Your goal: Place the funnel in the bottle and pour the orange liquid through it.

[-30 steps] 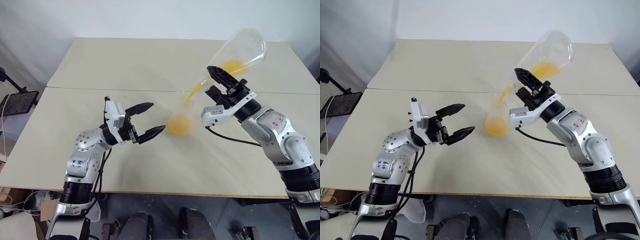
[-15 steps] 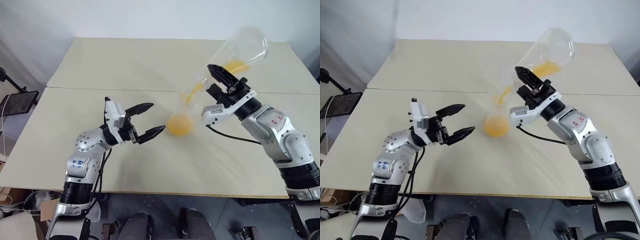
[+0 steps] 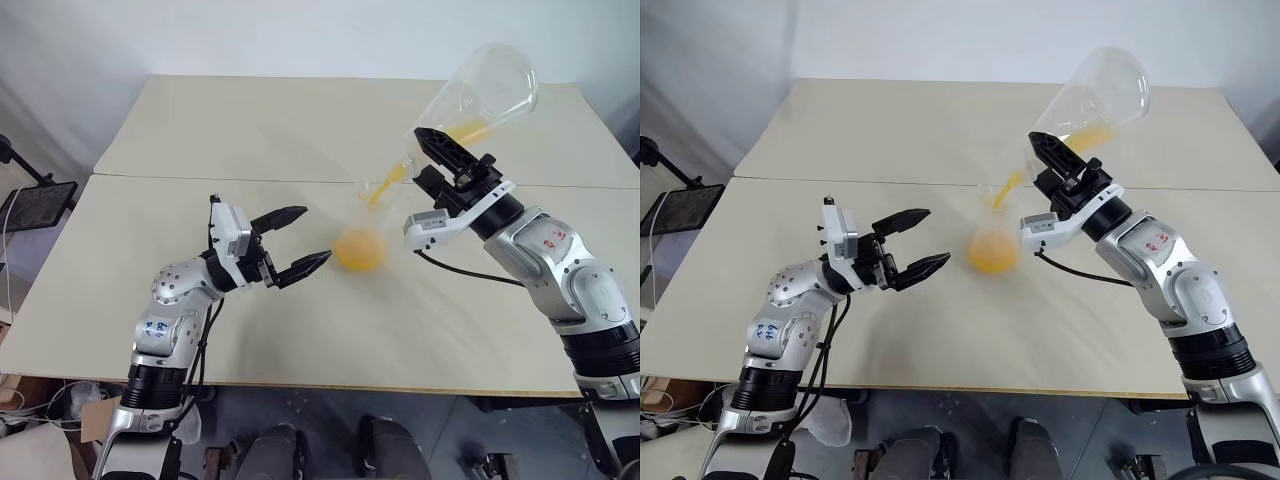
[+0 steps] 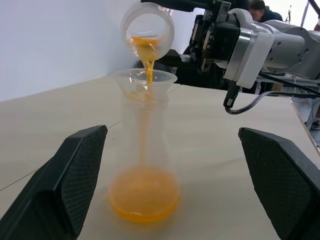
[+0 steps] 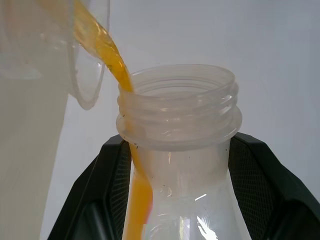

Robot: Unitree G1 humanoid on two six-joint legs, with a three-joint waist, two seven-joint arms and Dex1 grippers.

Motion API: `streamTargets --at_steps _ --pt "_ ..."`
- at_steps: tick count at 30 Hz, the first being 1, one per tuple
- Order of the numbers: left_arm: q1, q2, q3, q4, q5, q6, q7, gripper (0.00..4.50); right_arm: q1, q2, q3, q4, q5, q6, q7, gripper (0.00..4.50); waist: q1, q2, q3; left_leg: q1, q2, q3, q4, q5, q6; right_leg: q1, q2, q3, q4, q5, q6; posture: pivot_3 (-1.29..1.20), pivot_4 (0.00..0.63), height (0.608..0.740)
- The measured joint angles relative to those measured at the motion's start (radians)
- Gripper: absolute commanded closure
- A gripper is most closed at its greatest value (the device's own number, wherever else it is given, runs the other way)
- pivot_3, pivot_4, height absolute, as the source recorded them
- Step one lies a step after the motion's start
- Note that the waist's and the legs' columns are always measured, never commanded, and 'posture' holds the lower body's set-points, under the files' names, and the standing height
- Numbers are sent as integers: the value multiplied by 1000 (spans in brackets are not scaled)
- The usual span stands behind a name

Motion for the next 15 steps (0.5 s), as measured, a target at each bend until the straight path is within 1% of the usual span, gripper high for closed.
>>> streamTargets --at_steps 15 --pt "0 -4 0 0 1 0 7 0 -12 -2 1 0 -18 -23 -27 2042 0 0 0 0 0 0 0 0 0 0 0 0 0 0 0 0 150 740"
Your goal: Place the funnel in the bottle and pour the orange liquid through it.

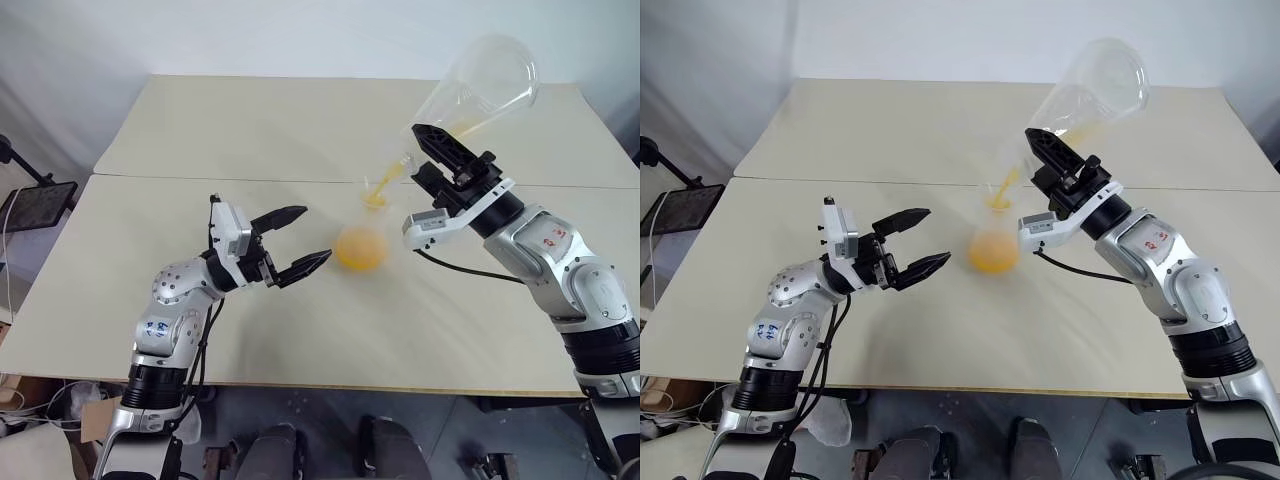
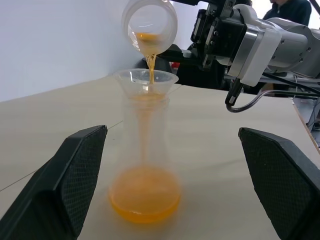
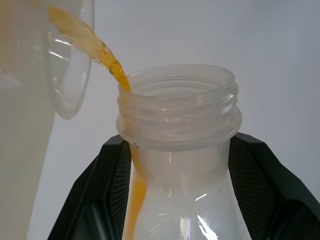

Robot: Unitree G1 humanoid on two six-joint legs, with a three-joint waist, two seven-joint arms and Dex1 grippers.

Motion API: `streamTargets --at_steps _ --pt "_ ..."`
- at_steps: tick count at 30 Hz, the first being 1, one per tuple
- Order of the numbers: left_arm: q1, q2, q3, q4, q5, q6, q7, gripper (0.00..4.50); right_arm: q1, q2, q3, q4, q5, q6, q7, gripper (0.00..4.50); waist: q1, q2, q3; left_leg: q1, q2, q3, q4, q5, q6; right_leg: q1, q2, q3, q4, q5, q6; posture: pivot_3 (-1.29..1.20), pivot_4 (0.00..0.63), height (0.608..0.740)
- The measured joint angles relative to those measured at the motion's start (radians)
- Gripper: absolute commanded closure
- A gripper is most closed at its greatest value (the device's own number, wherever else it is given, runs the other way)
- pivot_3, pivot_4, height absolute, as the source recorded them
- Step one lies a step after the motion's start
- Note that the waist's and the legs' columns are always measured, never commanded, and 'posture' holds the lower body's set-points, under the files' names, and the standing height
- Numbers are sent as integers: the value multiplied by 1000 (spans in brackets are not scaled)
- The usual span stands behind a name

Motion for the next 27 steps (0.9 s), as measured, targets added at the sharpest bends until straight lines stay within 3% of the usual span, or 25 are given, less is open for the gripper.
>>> streamTargets --at_steps 27 --pt "0 -21 2 -1 -5 0 14 0 0 -3 1 21 -8 -38 -16 2042 0 0 0 0 0 0 0 0 0 0 0 0 0 0 0 0 150 740"
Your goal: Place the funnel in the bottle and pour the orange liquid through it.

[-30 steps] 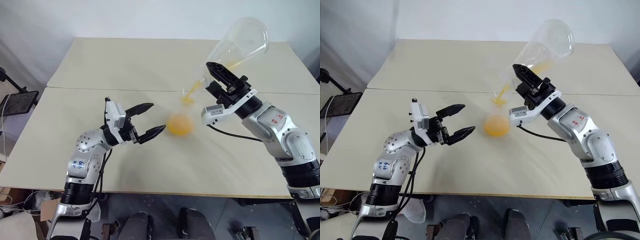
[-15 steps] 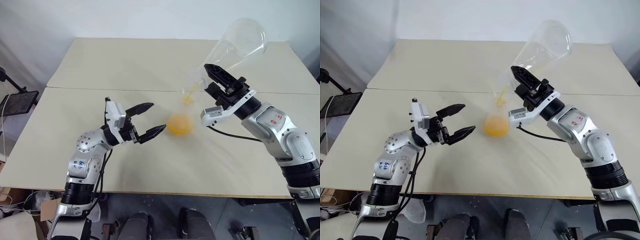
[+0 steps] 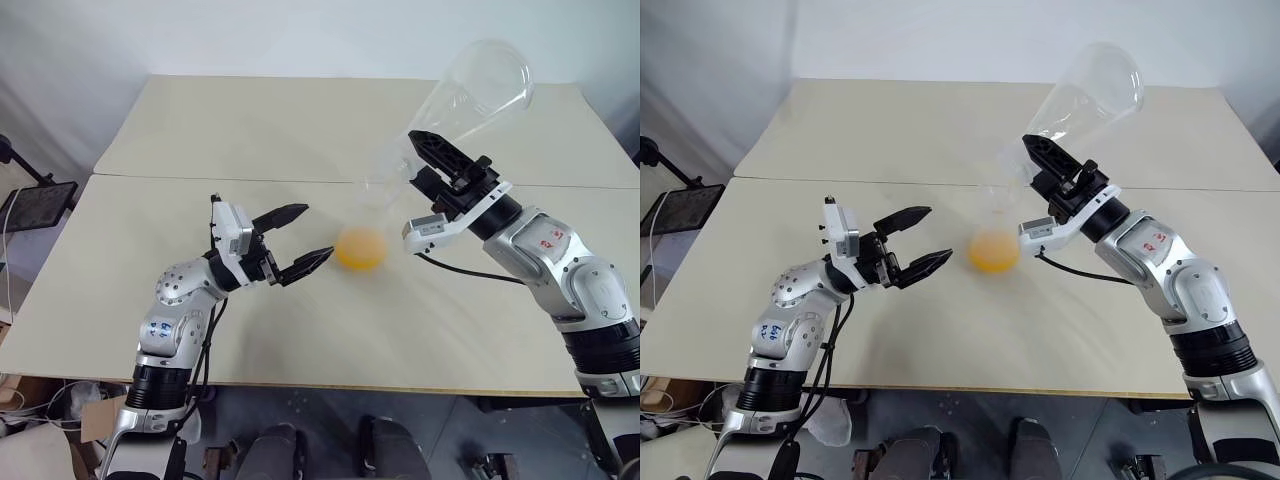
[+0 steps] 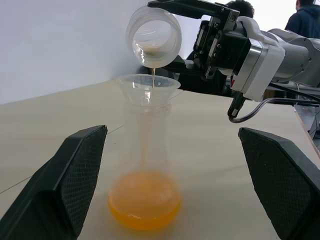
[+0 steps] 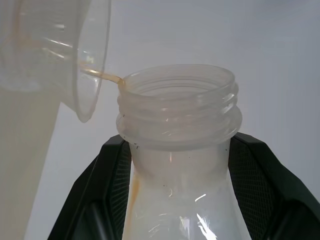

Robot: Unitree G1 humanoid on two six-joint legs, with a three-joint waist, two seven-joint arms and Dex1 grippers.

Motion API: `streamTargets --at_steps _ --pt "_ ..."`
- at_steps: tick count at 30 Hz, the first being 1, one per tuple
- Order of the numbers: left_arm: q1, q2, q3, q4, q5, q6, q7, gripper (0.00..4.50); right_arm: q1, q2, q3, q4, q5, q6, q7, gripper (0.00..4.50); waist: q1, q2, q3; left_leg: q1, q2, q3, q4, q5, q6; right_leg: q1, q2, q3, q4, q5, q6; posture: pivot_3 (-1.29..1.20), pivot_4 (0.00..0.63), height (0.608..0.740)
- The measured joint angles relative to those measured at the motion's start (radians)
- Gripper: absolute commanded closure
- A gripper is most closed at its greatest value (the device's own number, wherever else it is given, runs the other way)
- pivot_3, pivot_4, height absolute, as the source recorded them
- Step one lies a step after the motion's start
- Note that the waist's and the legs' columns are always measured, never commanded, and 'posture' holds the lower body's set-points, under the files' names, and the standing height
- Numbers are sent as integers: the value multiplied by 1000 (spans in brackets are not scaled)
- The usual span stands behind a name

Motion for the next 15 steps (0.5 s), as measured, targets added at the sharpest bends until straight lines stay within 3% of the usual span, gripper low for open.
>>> streamTargets --at_steps 9,15 --pt "-1 1 1 0 0 0 -7 0 26 56 -2 -13 219 8 94 2042 0 0 0 0 0 0 0 0 0 0 0 0 0 0 0 0 150 740" --pt "-12 5 1 1 0 0 -19 0 61 136 -74 -79 388 127 164 2042 1 0 0 0 0 0 0 0 0 0 0 0 0 0 0 0 150 740"
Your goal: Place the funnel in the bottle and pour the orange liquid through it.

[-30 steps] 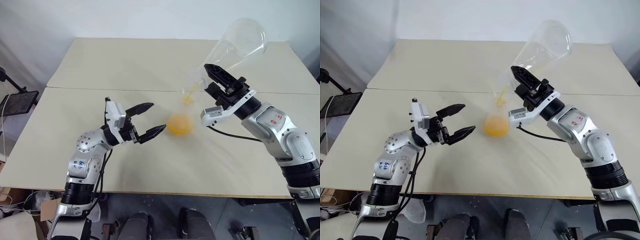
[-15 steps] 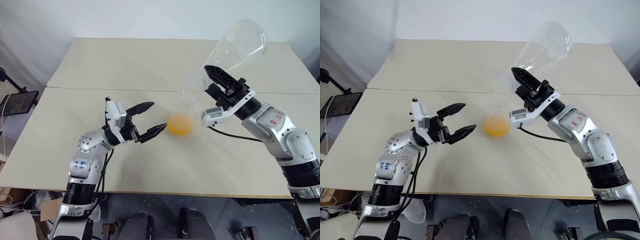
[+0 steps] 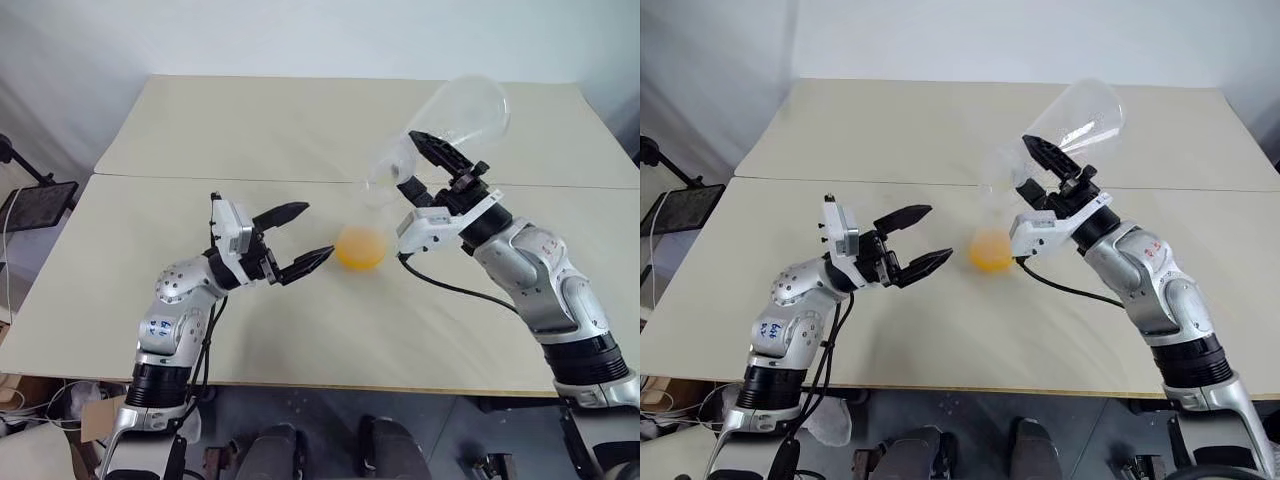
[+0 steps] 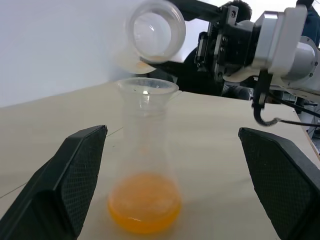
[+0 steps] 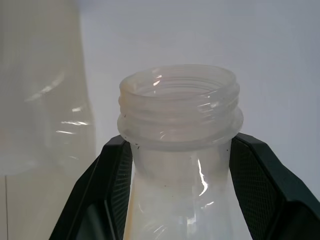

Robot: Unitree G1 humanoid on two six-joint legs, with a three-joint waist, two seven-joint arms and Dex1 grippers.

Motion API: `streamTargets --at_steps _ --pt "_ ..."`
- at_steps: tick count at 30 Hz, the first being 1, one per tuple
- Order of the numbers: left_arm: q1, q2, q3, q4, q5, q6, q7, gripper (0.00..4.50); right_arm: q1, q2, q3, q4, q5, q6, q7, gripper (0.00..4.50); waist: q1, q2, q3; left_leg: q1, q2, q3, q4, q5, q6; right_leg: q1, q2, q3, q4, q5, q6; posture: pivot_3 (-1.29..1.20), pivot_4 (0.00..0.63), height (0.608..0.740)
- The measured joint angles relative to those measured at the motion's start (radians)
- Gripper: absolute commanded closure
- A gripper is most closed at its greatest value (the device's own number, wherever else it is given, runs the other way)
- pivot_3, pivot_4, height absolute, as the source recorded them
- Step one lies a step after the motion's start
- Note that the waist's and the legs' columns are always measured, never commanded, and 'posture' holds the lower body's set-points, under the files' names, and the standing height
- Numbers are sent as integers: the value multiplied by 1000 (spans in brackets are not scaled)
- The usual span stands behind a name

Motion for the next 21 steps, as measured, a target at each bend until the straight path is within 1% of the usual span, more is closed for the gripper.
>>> streamTargets --at_steps 6,10,14,17,21 --pt "-12 2 2 8 0 0 -13 0 21 101 -194 -117 290 266 75 2042 5 0 0 0 0 -1 0 0 0 1 0 0 0 0 0 0 150 740" --pt "-16 2 5 11 0 0 -18 0 71 117 -328 -121 437 431 90 2042 7 0 0 0 0 -1 0 0 0 1 0 0 0 0 0 0 150 740" --pt "-22 1 4 13 0 0 -26 0 98 144 -482 -24 554 535 46 2042 6 0 0 0 0 0 0 0 0 1 0 0 0 0 0 0 150 740" --pt "-29 0 4 15 0 0 -27 0 109 148 -629 122 678 582 31 2042 9 0 0 1 0 0 0 0 0 1 0 0 1 0 0 0 150 740" --pt "-29 0 4 15 0 0 -28 0 125 147 -687 241 723 532 -4 2042 1 1 0 1 0 2 -1 0 0 0 0 0 1 0 0 0 150 740"
